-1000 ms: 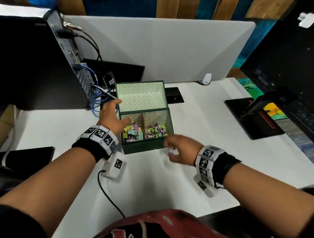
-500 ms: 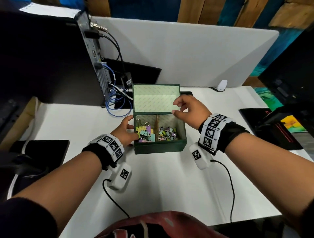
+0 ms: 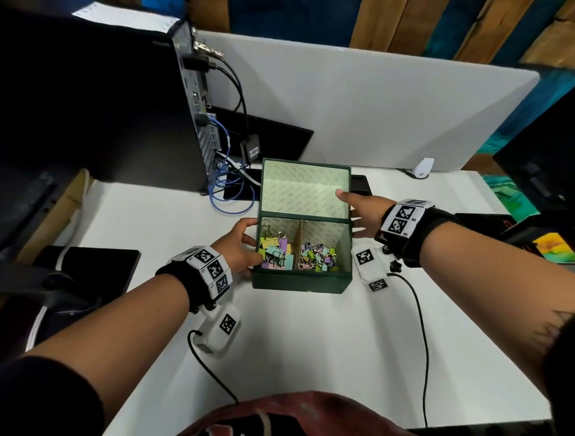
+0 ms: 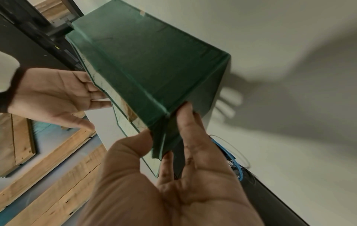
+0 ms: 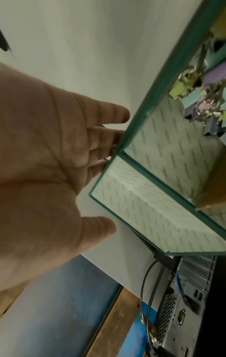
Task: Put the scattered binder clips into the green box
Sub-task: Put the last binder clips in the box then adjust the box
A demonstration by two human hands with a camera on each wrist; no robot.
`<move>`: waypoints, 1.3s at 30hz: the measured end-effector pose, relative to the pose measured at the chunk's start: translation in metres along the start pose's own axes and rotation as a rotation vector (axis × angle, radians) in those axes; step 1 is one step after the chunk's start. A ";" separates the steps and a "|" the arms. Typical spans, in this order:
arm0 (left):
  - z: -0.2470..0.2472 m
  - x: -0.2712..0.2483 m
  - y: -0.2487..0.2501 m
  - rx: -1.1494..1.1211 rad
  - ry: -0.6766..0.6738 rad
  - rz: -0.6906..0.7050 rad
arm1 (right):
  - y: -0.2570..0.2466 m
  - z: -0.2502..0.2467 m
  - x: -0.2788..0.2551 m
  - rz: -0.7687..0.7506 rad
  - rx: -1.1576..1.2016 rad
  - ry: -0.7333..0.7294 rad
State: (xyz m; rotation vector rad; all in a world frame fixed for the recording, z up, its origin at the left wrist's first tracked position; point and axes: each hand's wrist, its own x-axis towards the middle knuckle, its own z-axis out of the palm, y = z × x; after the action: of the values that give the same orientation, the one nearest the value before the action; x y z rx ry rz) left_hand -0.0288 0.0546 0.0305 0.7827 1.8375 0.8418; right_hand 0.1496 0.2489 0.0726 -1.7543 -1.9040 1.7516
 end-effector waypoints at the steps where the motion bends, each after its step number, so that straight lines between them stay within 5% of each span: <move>1: 0.000 -0.001 -0.002 -0.002 -0.001 0.000 | -0.001 0.000 0.003 -0.006 0.034 -0.008; 8: 0.000 -0.005 -0.010 -0.024 -0.019 -0.017 | 0.003 -0.014 0.041 -0.027 0.199 0.072; 15: -0.001 -0.011 -0.010 -0.145 -0.030 -0.052 | -0.030 -0.020 -0.022 -0.254 0.349 0.068; 25: -0.014 -0.011 -0.002 -0.406 0.029 -0.115 | 0.031 -0.014 -0.069 -0.620 -0.005 0.171; 31: -0.007 -0.017 0.006 -0.316 0.003 -0.089 | 0.070 0.008 -0.071 -0.538 -0.249 0.102; 39: -0.003 -0.019 0.002 -0.256 -0.026 -0.016 | 0.076 0.016 -0.063 -0.408 -0.117 0.012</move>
State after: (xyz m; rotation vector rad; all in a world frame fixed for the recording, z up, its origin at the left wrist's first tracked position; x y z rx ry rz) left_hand -0.0245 0.0397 0.0422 0.6131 1.6698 1.0276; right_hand 0.2135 0.1750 0.0530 -1.2740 -2.2027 1.5072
